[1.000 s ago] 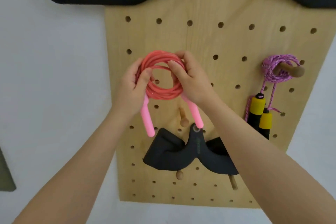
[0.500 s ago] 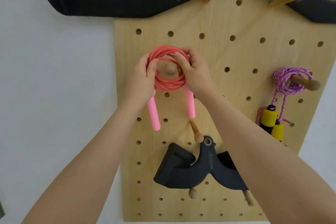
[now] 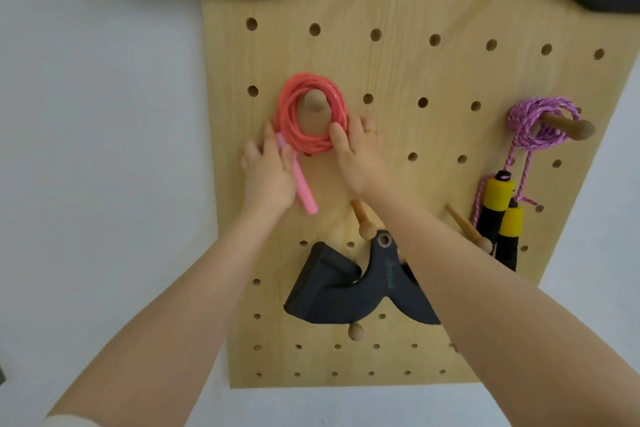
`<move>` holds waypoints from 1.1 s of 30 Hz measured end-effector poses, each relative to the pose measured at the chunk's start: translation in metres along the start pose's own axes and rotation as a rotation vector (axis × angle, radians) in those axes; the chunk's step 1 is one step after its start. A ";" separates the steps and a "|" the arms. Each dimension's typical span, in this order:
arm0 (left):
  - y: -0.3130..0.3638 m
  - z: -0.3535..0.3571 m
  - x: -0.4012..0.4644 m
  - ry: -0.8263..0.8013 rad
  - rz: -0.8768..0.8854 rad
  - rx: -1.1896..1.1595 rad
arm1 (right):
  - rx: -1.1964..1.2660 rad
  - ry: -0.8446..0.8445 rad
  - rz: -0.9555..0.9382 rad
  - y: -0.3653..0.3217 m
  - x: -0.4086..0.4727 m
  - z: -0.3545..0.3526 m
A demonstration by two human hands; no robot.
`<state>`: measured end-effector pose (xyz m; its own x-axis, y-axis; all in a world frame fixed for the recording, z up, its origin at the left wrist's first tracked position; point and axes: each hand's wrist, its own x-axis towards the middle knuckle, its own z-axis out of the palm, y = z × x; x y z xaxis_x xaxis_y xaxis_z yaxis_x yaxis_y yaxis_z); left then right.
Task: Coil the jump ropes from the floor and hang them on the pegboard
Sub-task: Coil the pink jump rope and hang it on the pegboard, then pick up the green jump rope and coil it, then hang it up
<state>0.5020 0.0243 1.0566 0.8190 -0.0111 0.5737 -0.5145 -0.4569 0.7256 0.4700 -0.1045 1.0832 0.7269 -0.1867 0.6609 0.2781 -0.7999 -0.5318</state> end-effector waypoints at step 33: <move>0.101 0.333 -0.391 -0.731 -0.076 -0.044 | -0.007 -0.573 0.645 0.354 -0.354 -0.277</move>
<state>0.2144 -0.3139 0.7784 0.8051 -0.5781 0.1328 -0.4469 -0.4440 0.7766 0.1366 -0.4793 0.8078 0.9466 -0.2907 -0.1393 -0.3006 -0.6403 -0.7068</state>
